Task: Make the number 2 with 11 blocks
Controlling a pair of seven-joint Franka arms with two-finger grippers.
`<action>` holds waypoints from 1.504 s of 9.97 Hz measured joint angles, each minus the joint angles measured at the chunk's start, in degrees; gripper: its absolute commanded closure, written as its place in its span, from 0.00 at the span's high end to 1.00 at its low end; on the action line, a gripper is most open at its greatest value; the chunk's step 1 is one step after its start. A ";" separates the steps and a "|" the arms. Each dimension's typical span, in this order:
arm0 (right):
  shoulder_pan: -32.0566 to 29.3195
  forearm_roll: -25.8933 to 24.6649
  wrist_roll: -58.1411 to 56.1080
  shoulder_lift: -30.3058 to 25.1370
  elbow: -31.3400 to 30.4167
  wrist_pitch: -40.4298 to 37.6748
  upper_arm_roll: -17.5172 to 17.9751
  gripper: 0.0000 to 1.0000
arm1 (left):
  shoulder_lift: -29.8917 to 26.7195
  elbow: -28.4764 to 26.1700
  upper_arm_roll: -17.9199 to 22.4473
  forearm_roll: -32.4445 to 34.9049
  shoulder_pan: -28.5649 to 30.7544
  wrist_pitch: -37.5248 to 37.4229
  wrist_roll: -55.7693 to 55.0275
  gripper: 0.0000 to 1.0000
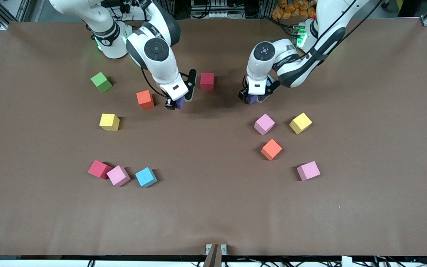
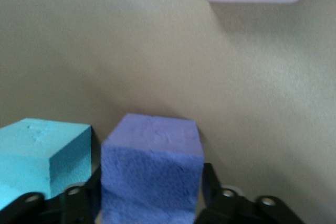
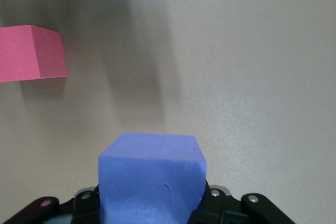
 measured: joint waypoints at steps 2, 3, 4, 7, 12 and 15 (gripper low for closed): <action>0.00 0.00 0.00 0.00 0.00 0.00 -0.02 0.25 | -0.06 1.43 0.94 0.11 0.54 -0.91 0.00 0.00; 0.00 0.00 0.00 0.00 0.00 0.00 -0.02 0.25 | -0.28 3.02 1.63 0.20 0.89 -2.97 -0.07 0.00; 0.00 0.00 0.00 0.00 0.02 -0.01 -0.03 0.25 | -0.67 5.19 1.93 0.22 2.17 -5.62 -0.09 0.00; 0.00 0.00 0.00 0.00 0.03 -0.07 -0.05 0.25 | -1.33 13.34 2.05 0.22 8.06 -11.84 0.02 0.00; 1.88 0.26 3.56 0.09 1.35 0.31 1.23 0.24 | -0.70 25.12 2.74 0.22 9.63 -19.38 0.02 0.00; 9.02 0.40 12.56 3.67 8.99 0.31 4.64 0.24 | -0.17 29.44 3.71 0.22 10.61 -22.35 0.04 0.00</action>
